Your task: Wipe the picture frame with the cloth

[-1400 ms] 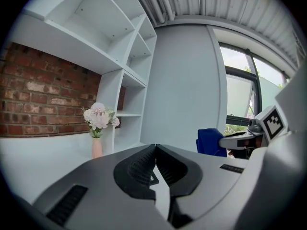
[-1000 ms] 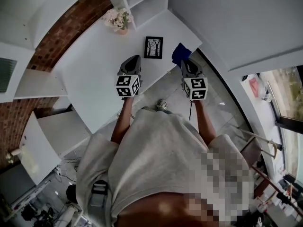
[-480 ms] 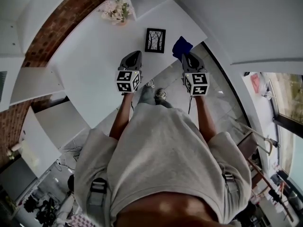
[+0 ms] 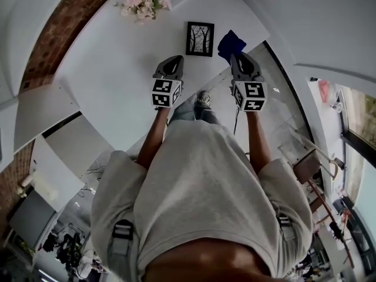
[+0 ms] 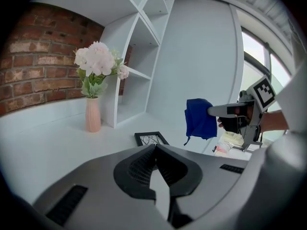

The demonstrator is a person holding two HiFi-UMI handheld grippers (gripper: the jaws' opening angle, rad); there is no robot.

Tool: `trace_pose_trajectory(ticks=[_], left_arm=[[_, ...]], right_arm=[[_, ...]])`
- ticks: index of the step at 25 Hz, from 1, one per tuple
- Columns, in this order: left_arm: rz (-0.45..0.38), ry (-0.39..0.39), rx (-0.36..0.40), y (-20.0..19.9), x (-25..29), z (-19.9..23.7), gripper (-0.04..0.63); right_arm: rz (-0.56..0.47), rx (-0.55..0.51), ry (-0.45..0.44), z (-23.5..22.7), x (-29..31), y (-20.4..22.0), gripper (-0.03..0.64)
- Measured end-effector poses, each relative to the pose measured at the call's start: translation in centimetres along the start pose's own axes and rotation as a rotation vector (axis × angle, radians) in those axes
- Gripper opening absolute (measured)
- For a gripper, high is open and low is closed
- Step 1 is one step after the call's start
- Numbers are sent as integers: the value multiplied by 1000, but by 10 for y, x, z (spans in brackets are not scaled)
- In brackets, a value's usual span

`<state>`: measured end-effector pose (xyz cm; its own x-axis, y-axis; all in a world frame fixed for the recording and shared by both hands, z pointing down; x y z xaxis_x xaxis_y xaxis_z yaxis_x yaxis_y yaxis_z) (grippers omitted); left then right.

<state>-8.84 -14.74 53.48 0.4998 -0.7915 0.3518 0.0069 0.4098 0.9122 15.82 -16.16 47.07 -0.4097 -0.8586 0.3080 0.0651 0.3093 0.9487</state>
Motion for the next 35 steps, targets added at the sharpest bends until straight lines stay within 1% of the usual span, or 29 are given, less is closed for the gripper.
trace_pose_trajectory(ticks=[7,14,19,30,35], left_arm=[[56,35,1,19,24,14,17],[103,76,37,32,51,17,17],[133,93,26,43,62,19,17],[187,106,20,57,74,18,17],[180,101,0,59,74,18,17]], right_arm=[[35,15,16,-1,19,13,58],[76,29,21,-5,32,27,58],[105,39,23,-5,38,30,58],[87,35,29,-14,50,31,58],[95,19,7,-17,61,31,58]])
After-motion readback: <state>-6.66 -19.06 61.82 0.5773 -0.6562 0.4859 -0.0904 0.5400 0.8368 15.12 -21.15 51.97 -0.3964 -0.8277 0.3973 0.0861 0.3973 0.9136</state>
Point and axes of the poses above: the fingertips, and each gripper's own axes: x forward along the fingers, z to its left, y out of its underside, the point moved 8 cm from there along -x, backward along the fingers, and after that the axes turned 12 degrees about -z, right-handed, at the moved point
